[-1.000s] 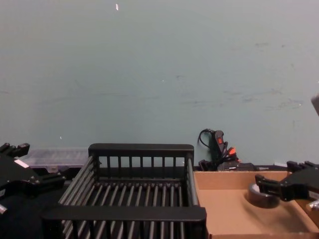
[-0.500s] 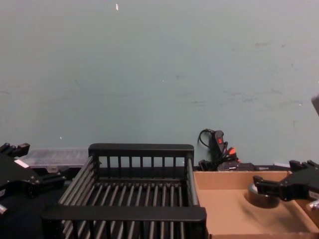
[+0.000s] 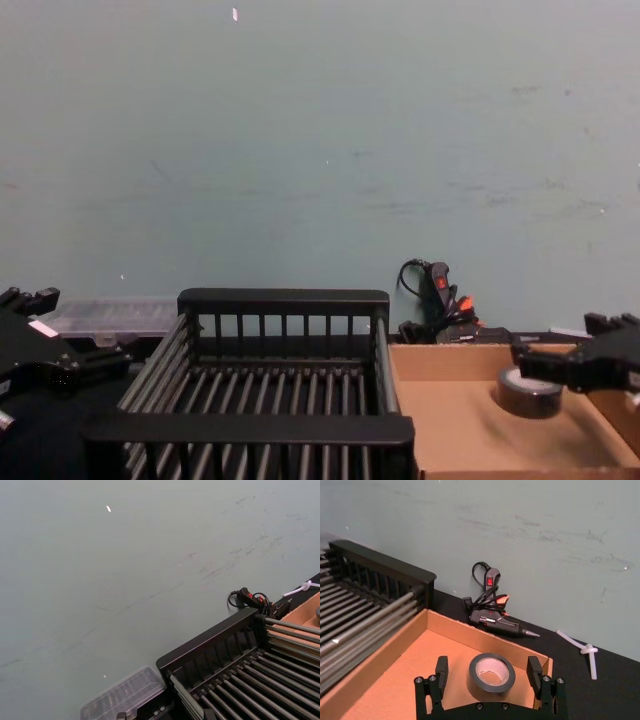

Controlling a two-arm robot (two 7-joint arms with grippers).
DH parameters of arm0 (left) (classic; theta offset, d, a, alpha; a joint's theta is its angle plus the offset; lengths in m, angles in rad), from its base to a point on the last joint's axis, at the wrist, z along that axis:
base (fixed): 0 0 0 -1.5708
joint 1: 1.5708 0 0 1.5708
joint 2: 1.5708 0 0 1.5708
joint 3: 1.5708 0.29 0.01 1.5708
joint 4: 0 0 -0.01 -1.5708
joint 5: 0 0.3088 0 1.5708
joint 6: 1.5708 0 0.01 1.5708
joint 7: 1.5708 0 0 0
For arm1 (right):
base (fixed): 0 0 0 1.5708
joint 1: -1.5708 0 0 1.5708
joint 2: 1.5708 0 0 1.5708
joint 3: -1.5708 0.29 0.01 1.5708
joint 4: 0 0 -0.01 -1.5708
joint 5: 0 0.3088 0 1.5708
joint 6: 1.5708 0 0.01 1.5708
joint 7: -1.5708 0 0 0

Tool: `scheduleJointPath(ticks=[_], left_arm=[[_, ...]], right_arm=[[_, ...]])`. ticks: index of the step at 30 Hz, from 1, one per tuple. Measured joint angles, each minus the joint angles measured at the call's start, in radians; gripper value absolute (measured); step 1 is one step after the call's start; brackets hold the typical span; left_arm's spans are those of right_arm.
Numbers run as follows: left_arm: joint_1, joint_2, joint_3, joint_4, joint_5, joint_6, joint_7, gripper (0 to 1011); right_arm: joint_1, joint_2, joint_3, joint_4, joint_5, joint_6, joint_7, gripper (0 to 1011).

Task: Pick up the white tape and place it into the black box , Pick up the silver tape and place it into the brown box.

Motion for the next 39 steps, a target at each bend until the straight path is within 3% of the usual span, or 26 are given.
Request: scheduleJointPath(ticks=[12, 25, 39], left_arm=[[0.000, 0.000, 0.000, 0.000, 0.000, 0.000, 0.000, 1001], [0.000, 0.000, 0.000, 0.000, 0.000, 0.000, 0.000, 1001], [0.000, 0.000, 0.000, 0.000, 0.000, 0.000, 0.000, 1001]], right_arm=[[-0.091, 0.037, 0.021, -0.190, 0.059, 0.118, 0.042, 1002], [-0.217, 0.111, 0.018, -0.402, 0.116, 0.247, 0.074, 1002], [-0.312, 0.172, 0.017, -0.534, 0.180, 0.383, 0.086, 1002]])
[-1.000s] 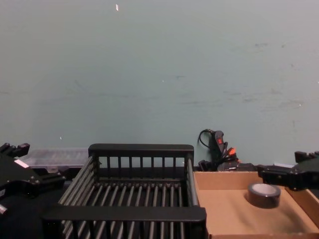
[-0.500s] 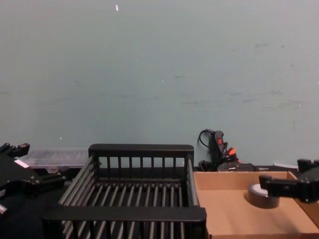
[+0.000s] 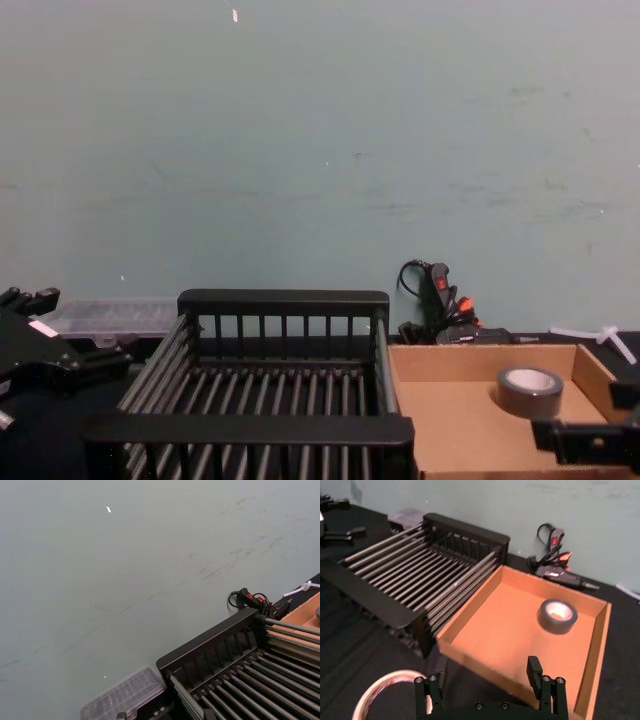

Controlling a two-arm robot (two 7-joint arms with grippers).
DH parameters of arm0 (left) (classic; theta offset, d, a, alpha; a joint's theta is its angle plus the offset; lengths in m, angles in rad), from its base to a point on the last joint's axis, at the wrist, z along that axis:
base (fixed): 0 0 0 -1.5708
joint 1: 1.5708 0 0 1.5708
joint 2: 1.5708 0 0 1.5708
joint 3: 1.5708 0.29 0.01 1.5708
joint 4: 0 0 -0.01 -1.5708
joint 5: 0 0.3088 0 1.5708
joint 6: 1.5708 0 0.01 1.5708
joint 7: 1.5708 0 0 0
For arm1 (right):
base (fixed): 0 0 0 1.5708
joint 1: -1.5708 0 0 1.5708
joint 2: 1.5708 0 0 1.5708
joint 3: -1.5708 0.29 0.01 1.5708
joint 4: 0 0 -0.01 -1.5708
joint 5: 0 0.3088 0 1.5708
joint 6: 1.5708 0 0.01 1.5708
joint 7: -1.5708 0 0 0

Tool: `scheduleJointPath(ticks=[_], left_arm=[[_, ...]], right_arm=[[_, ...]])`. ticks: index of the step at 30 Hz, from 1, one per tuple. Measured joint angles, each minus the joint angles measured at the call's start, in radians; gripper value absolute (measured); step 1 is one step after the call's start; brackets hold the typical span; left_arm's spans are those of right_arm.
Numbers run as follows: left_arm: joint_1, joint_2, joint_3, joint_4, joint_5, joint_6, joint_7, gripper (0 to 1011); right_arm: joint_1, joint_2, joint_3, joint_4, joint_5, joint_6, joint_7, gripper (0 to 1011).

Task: Pick up the white tape and place it into the black box , Pick up the silver tape and place it into the brown box.

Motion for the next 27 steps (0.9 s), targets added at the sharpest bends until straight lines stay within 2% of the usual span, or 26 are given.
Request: scheduleJointPath(ticks=[7, 15, 27], left_arm=[[0.000, 0.000, 0.000, 0.000, 0.000, 0.000, 0.000, 1001], [0.000, 0.000, 0.000, 0.000, 0.000, 0.000, 0.000, 1001], [0.000, 0.000, 0.000, 0.000, 0.000, 0.000, 0.000, 1002]], right_arm=[[-0.033, 0.031, -0.012, -0.047, 0.023, 0.070, 0.000, 1002], [-0.044, 0.054, -0.042, -0.064, 0.026, 0.133, -0.003, 1002], [-0.009, 0.036, -0.093, -0.026, 0.016, 0.202, -0.007, 1002]])
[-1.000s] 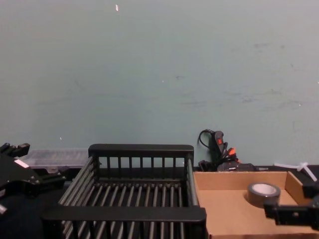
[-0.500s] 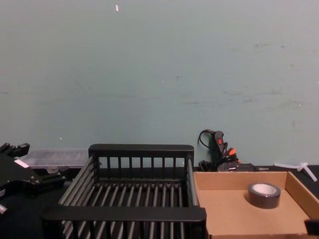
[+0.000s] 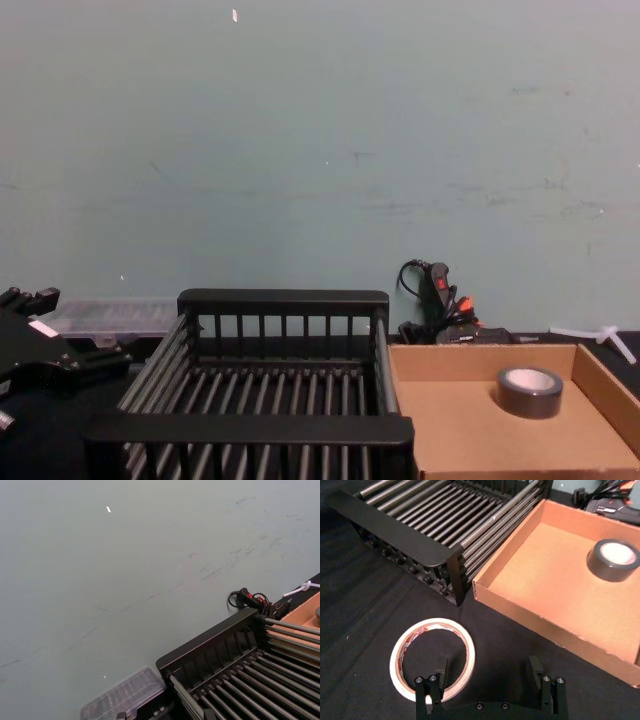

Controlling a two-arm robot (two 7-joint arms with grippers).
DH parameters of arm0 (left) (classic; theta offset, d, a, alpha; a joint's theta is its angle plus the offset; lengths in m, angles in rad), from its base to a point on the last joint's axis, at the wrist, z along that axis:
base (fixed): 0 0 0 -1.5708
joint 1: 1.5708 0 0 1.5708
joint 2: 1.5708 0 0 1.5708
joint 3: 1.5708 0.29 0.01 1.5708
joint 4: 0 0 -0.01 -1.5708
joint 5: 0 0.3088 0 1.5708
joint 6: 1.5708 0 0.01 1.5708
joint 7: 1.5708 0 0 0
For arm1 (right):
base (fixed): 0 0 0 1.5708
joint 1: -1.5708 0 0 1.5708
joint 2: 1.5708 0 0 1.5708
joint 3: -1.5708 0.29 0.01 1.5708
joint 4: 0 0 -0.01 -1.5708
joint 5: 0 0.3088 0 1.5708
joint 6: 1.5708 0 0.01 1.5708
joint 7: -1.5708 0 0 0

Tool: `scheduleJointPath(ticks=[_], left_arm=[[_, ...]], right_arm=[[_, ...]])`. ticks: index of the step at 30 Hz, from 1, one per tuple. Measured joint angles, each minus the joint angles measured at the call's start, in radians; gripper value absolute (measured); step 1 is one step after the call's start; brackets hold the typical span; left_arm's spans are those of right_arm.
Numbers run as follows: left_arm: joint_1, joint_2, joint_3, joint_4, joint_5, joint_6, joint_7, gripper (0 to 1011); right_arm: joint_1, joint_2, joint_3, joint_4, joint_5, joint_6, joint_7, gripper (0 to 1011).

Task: Pick up the white tape and place it into the black box , Pick up the silver tape and place it into the brown box.

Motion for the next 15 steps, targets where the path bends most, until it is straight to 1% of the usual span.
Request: scheduleJointPath(ticks=[5, 15], left_arm=[[0.000, 0.000, 0.000, 0.000, 0.000, 0.000, 0.000, 1001], [0.000, 0.000, 0.000, 0.000, 0.000, 0.000, 0.000, 1001]], right_arm=[[0.021, -0.014, -0.019, 0.025, -0.013, 0.014, 0.001, 1002], [0.047, -0.032, -0.047, 0.055, -0.047, 0.018, 0.005, 1002]])
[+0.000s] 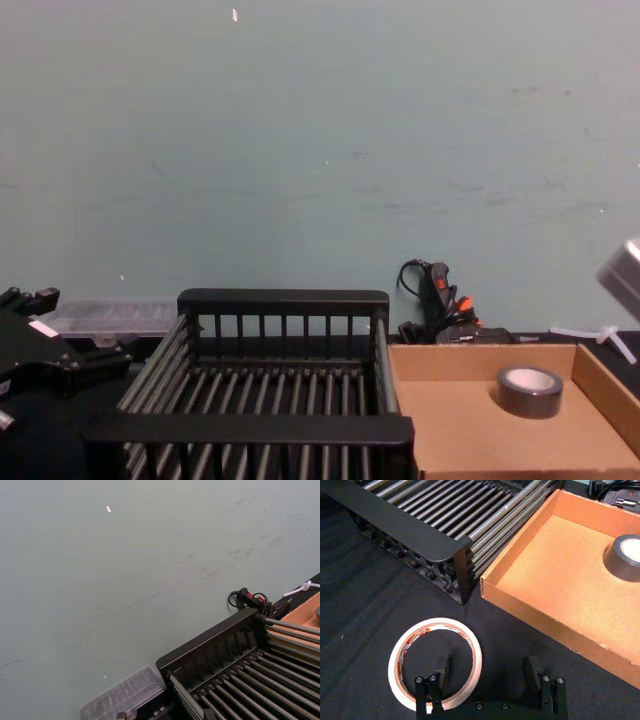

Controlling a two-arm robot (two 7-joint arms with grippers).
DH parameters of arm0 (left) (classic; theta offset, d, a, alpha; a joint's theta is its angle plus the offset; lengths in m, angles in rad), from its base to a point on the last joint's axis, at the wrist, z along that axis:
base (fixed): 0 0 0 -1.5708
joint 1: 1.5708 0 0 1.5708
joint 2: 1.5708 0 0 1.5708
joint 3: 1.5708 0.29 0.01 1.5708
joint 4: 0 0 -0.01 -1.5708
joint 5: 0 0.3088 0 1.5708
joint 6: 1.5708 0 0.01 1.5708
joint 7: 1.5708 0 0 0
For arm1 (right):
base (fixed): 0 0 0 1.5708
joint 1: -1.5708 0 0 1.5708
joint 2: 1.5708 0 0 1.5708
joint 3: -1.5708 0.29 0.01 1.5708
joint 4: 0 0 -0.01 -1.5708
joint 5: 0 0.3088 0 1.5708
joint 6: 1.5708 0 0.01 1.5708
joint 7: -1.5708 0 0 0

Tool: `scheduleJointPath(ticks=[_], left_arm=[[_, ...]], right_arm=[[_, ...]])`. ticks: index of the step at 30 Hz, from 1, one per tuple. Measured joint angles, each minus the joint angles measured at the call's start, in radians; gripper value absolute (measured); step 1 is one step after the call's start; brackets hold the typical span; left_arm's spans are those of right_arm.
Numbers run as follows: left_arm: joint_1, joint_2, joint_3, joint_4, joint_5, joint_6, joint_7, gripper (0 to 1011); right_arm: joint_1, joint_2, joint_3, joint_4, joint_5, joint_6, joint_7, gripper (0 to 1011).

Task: Pick up the white tape and place it into the black box , Pick up the silver tape and place it into the brown box.

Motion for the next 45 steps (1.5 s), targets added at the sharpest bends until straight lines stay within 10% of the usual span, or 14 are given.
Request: scheduleJointPath(ticks=[45], left_arm=[[0.000, 0.000, 0.000, 0.000, 0.000, 0.000, 0.000, 1001]], right_arm=[[0.034, -0.050, -0.017, 0.067, -0.071, 0.007, 0.042, 1003]])
